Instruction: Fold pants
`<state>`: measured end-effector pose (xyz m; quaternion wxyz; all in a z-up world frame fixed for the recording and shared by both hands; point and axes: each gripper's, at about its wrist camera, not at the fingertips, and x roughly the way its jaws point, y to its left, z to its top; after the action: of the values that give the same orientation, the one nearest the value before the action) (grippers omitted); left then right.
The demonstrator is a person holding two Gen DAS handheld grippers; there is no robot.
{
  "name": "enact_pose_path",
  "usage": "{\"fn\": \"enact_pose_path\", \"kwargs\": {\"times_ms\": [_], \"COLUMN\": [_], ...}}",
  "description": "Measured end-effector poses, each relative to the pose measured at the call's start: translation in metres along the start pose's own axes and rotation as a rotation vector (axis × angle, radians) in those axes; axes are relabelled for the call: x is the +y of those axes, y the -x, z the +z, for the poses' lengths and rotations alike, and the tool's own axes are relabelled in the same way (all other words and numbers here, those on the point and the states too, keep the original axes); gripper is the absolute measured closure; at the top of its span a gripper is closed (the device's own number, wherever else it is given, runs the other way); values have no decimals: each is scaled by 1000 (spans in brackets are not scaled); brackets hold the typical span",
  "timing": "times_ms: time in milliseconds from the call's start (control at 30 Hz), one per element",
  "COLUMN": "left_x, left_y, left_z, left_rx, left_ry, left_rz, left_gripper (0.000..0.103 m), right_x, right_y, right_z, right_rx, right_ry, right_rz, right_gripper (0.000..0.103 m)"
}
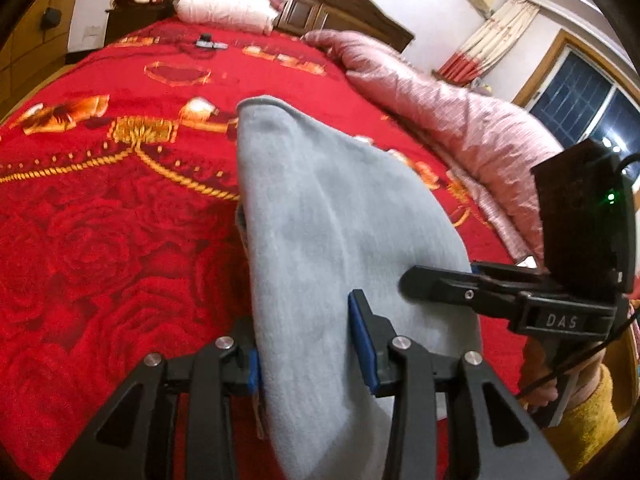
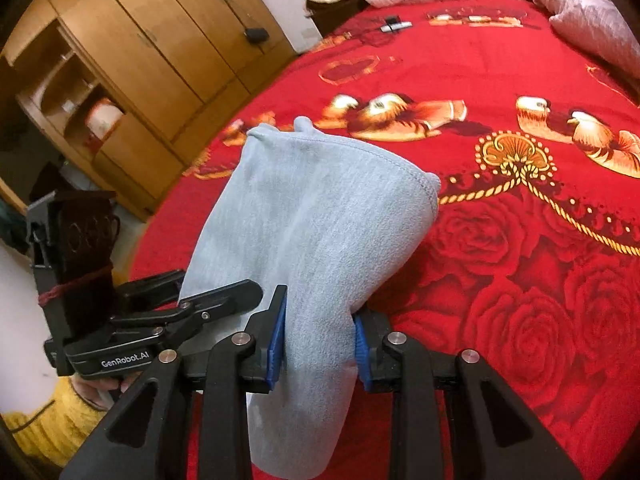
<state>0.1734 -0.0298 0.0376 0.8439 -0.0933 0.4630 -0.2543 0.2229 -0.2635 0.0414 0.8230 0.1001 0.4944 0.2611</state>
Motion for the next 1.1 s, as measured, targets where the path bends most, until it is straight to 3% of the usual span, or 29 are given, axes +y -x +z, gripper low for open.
{"fn": "enact_pose_path", "kwargs": {"times_ms": [67,133,200,300,500,700,867,1000,1100], "left_x": [9,19,21,13,-20,-47,-49,-26,-16], "left_y": [-16,-23,-22,-19,0,27,9,-23,-22], "left_z": [-2,-3,-3,-2,-10,-6,15,15,9], "left_rx": [33,29,34,36,-14,-148,-136,-55,-71], "left_ry": [-4,30,37,-13,-153,-240,-241,-228,-206], "left_rz": [24,-5,-17,27,182,221,190,252,217], "left_gripper": [61,58,58,52,49,50,62,79,79], "right_x": [-2,-7,-13,-18,-7,6,5,-2,-5], "right_y": [-17,-27,-27,-22,4,30,20,3,-6], "right_z": [1,-1,-3,-7,-19,-21,-13,-12,-12], "right_rx": [30,35,17,6,-87,-228,-227,-205,-194], "right_ry": [13,12,-17,-54,-87,-55,-64,-70,-59], "right_rz": [-64,-104,-78,-60,-147,-207,-163,-177,-189], "right_gripper": [67,63,61,59,59,61,69,71,71]}}
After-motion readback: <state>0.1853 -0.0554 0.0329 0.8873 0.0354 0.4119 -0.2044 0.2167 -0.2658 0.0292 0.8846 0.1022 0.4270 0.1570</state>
